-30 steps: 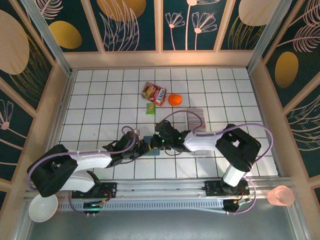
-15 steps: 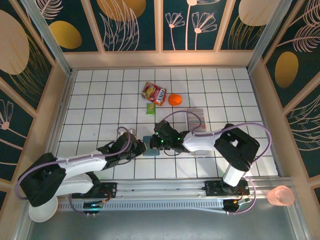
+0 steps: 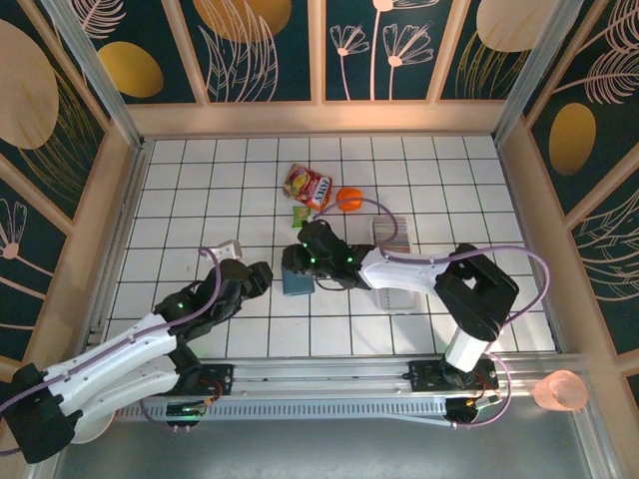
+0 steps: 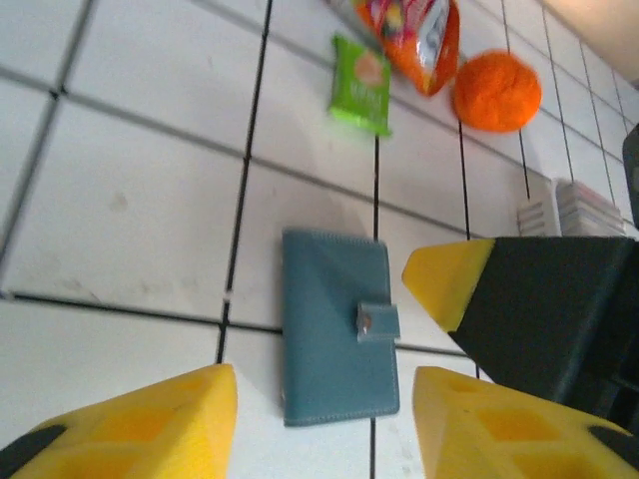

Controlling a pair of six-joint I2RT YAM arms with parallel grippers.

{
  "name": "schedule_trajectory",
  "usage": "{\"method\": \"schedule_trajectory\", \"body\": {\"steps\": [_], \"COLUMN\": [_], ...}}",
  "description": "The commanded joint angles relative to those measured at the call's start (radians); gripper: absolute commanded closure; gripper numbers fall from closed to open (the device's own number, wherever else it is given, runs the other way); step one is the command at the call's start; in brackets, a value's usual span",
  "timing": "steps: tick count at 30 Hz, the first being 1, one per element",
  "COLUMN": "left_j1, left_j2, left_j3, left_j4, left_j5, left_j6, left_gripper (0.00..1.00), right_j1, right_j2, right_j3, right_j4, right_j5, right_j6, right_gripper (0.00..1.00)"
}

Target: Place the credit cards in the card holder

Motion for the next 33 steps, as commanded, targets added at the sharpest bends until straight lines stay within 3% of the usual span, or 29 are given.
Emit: {"method": "schedule_trajectory", "body": {"steps": [1, 4, 6, 11, 14, 17, 19, 21, 26, 28, 29, 33], "left_j1": [-0.001, -0.001, -0.001, -0.002, -0.001, 0.001, 0.039, 0.148, 0.371, 0.499, 0.563, 0.658], "left_j2": [-0.033, -0.039, -0.031, 0.013, 0.01, 0.012, 0.037, 0.074, 0.149, 0.184, 0.209, 0.34], "left_j3": [0.096, 0.167, 0.204, 0.291, 0.278, 0.229, 0.197, 0.178, 0.051, 0.033, 0.024, -0.019], "left_j4": [-0.157, -0.216, -0.207, -0.129, 0.035, 0.238, 0.348, 0.407, 0.636, 0.645, 0.66, 0.748], "left_j5": [-0.146, -0.201, -0.207, -0.269, -0.307, -0.45, -0.544, -0.505, -0.432, -0.317, -0.253, -0.309], "left_j6": [0.064, 0.085, 0.124, 0.229, 0.342, 0.511, 0.611, 0.631, 0.714, 0.665, 0.652, 0.707], "left_gripper": [0.43, 0.29, 0.01, 0.01, 0.01, 0.01, 0.01, 0.01, 0.01, 0.01, 0.01, 0.01], "right_j1": [-0.021, -0.038, -0.056, -0.106, -0.127, -0.129, -0.129, -0.151, -0.422, -0.582, -0.653, -0.847], "right_j2": [-0.078, -0.136, -0.22, -0.481, -0.634, -0.757, -0.823, -0.865, -0.887, -0.89, -0.89, -0.842], "right_j3": [0.035, 0.059, 0.052, -0.081, -0.16, -0.237, -0.29, -0.323, -0.414, -0.47, -0.504, -0.624], "right_j4": [0.008, -0.033, -0.042, 0.089, 0.164, 0.226, 0.264, 0.283, 0.309, 0.344, 0.372, 0.476], "right_j5": [0.031, 0.045, 0.073, 0.127, 0.138, 0.173, 0.222, 0.349, 0.336, 0.257, 0.204, 0.071], "right_j6": [-0.048, -0.098, -0.138, -0.334, -0.534, -0.773, -0.92, -0.974, -0.926, -0.874, -0.856, -0.805], "right_gripper": [0.61, 0.54, 0.53, 0.51, 0.45, 0.37, 0.32, 0.22, 0.1, 0.01, 0.01, 0.01]}}
